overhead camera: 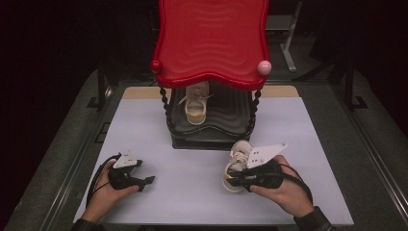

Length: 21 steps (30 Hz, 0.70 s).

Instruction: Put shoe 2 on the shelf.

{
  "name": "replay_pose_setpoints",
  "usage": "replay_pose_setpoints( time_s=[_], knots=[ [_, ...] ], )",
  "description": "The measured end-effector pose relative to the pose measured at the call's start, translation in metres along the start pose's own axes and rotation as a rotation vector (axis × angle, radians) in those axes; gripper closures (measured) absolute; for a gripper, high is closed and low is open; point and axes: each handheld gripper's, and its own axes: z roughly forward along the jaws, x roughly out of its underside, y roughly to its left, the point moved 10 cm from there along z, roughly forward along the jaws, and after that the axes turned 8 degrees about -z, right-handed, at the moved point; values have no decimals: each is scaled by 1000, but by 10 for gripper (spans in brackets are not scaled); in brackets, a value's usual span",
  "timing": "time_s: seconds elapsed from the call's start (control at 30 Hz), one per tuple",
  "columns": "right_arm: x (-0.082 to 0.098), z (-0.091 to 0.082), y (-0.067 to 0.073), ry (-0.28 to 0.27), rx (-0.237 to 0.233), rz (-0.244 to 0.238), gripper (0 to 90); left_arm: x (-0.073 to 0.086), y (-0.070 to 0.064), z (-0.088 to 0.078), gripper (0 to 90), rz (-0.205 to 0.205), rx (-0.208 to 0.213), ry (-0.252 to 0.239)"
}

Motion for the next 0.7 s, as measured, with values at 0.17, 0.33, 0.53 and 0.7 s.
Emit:
replay_pose_setpoints(
  time_s=[0.17,0.33,0.53,0.7],
  knots=[
    [-10,-5,5,2,2,-22,793,0,0,0,175,0,0,0],
    [-23,-11,3,-9,16,-50,794,0,0,0,175,0,0,-1],
    [-38,-12,-13,-26,32,-73,794,0,0,0,175,0,1,0],
    [-52,-11,-32,-36,46,-84,794,0,0,0,175,0,0,0]
  ],
)
